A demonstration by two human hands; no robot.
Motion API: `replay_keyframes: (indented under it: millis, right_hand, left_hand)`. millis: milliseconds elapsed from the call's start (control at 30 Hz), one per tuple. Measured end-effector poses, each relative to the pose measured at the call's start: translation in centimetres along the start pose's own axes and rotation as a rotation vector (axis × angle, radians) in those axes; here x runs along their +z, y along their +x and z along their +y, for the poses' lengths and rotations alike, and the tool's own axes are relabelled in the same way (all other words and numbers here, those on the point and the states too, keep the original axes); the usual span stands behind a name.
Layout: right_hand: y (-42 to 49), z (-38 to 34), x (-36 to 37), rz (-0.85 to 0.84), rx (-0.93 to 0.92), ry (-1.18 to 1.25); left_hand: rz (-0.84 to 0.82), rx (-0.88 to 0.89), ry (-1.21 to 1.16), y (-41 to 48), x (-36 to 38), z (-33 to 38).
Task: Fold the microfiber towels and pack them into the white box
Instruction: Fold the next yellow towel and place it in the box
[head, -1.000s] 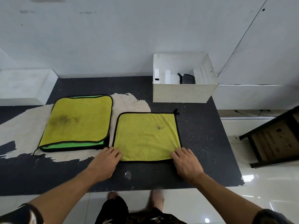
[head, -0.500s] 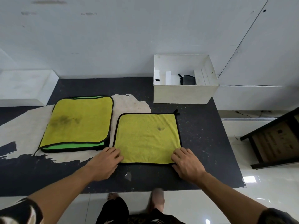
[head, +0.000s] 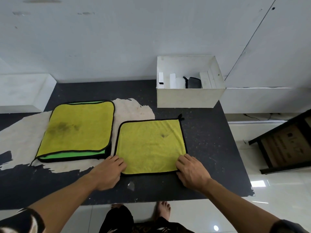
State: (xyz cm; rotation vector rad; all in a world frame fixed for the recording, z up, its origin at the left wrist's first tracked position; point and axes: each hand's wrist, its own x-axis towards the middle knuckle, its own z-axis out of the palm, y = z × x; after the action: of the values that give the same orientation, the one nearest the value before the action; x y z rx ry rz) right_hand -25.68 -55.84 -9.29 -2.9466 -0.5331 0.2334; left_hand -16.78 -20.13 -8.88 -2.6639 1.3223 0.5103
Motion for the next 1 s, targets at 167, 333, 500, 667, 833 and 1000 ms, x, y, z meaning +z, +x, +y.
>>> replay_keyframes:
  millis: [167,333,500,667,833,1000]
  right_hand:
    - [0.1,0.1,-0.3,0.008,0.02,0.106]
    - [2.7,1.3,-2.4,0.116,0.179,0.31]
    - [8.3,3.6,-4.8,0.265,0.435,0.538]
    - [12.6,5.8,-4.2,0.127,0.645,0.622]
    - [13.5,6.6,-2.9,0.088,0.697,0.627]
    - [15.3,7.5,-3.6,0.213,0.757,0.692]
  left_hand:
    - [0.013,0.009,0.017,-0.6,-0.3,0.3]
    - [0.181,-0.118,-0.303,1.1,-2.5,-0.3]
    - [0.442,-0.457,-0.559,5.7,-6.0,-3.9]
    - [0.385,-0.634,-0.531,9.0,-6.5,-6.7]
    - [0.329,-0.747,-0.708,10.6,-5.7,-6.9]
    - [0.424,-0.858,-0.887,12.2,-6.1,-7.8]
